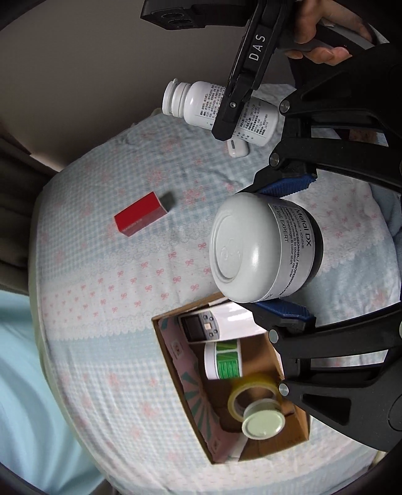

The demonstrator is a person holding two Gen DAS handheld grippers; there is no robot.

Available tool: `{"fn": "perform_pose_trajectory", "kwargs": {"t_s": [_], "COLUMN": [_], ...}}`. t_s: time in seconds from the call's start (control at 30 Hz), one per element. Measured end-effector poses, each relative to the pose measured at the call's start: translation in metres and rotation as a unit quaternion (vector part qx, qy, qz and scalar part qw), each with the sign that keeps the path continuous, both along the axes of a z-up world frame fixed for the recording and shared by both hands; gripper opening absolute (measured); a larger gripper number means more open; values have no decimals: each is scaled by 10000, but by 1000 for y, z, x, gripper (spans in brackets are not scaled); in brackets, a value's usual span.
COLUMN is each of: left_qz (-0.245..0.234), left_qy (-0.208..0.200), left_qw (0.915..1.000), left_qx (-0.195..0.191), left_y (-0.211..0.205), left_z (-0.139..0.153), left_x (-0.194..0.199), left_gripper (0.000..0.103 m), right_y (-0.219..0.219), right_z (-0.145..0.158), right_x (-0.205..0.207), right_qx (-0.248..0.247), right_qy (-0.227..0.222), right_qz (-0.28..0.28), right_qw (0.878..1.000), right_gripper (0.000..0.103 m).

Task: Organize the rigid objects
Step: 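Grasp the Metal DX jar with the left tool while the right tool grasps the pill bottle, then carry the Metal DX jar and pill bottle over the cardboard box with both tools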

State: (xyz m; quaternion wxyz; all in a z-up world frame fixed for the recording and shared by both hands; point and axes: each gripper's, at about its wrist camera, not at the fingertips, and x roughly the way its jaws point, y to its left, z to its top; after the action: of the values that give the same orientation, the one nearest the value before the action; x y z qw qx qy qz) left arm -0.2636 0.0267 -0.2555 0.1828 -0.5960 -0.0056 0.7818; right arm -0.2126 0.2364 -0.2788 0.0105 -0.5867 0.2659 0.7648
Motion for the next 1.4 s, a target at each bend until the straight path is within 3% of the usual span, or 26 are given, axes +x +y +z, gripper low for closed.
{"fn": "perform_pose_trajectory", "kwargs": {"t_s": [0.13,0.3,0.53,0.77,1.13,1.4], "left_qz": [212,552,1189,1571,1676,1449], "left_qy": [263,427,413,254,-128,-406], "left_qw": [9994,9976,9920,9871,9858,9885], "left_qx": [43,19,-63,-192,-4,-113], "left_y": [-47,-108,-197,-264,-285,-281], "left_z": [28,40,31,10,-42,-89], "left_x": [12,23,35,36,-19,-73], "left_gripper": [53,53,53,53,53,53], "right_y": [-40,-95,-170,-215,-270,-308], "right_z": [22,38,51,47,3,-49], "right_x": [-5,-11,-21,-44,-94,-115], "right_qx": [-88,-181,-185,-71,421,866], "right_qy": [170,325,440,407,54,-302], "right_qz": [275,648,1339,1694,2409,3168], "right_qw": [9994,9972,9898,9847,9696,9441], "right_gripper": [46,46,46,46,46,46]}}
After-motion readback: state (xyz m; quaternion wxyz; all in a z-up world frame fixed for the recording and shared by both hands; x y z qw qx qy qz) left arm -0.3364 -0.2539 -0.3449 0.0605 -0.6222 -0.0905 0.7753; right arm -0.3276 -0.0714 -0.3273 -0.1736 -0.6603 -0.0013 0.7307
